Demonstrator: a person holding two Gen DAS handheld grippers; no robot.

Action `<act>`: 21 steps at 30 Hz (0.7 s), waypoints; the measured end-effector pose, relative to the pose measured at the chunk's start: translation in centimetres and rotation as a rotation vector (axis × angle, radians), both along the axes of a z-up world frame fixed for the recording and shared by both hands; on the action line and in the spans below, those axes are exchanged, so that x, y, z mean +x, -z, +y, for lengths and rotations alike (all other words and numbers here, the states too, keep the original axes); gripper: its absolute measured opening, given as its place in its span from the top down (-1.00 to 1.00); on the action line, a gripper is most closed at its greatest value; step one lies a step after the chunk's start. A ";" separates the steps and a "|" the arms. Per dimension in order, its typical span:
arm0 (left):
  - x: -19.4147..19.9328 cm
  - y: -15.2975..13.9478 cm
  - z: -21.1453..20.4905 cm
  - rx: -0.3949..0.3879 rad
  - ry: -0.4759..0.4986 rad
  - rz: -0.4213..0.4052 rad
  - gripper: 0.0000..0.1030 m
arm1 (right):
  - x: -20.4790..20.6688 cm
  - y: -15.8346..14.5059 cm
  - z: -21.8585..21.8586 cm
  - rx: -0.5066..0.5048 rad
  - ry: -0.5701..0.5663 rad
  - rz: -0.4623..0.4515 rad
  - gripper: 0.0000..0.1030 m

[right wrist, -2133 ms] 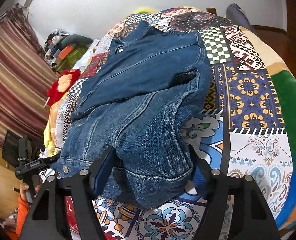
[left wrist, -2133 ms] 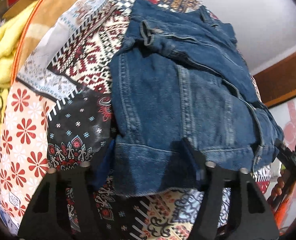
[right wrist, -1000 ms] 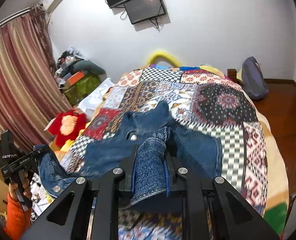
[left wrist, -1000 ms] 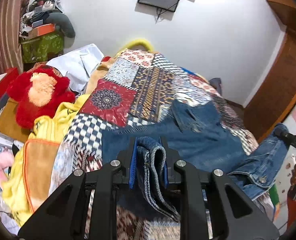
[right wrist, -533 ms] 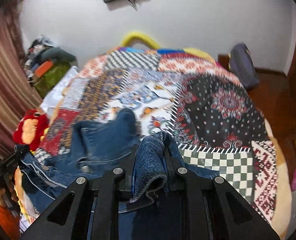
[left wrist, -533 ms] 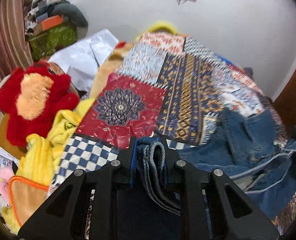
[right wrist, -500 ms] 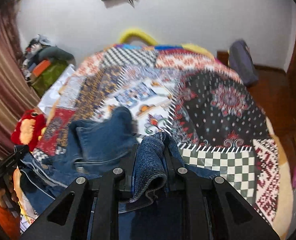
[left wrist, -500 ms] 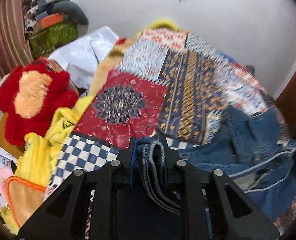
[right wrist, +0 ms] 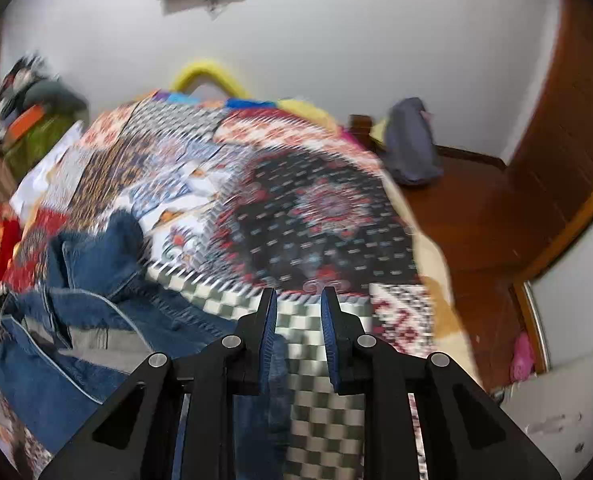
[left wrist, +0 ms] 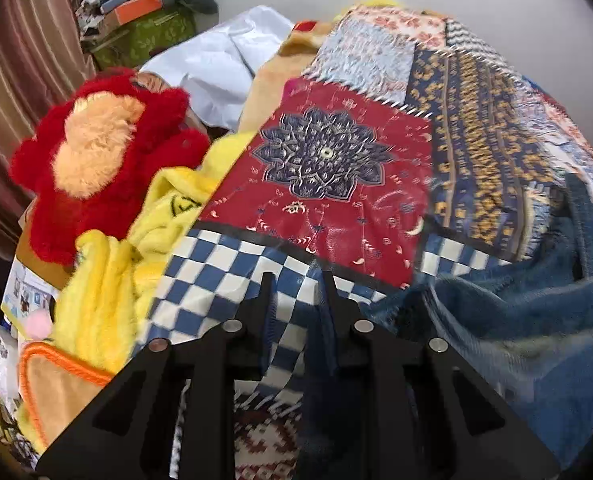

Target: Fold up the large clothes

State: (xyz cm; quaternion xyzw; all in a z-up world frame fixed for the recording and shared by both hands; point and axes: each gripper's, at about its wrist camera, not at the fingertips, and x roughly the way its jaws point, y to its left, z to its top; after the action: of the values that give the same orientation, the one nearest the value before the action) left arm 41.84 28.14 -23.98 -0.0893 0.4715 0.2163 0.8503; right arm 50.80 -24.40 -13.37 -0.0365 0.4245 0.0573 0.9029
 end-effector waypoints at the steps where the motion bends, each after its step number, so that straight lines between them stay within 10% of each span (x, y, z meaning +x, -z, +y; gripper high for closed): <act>1: -0.4 -0.6 -0.2 -0.002 0.014 -0.007 0.58 | -0.2 -0.7 -0.8 0.040 -0.007 0.010 0.66; 13: -4.8 -6.4 -8.8 0.056 0.324 -0.092 -0.72 | -8.2 1.9 4.1 0.029 -0.293 0.107 0.66; 21: -1.1 0.4 -12.1 -0.004 0.396 0.075 -0.78 | -6.4 9.5 9.3 0.031 -0.347 0.280 0.66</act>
State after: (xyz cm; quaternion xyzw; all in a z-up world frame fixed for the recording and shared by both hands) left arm 40.70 16.00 -24.39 0.0116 0.5117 0.0472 0.8578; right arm 44.37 -15.07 -22.85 -0.0866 0.5322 0.2227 0.8122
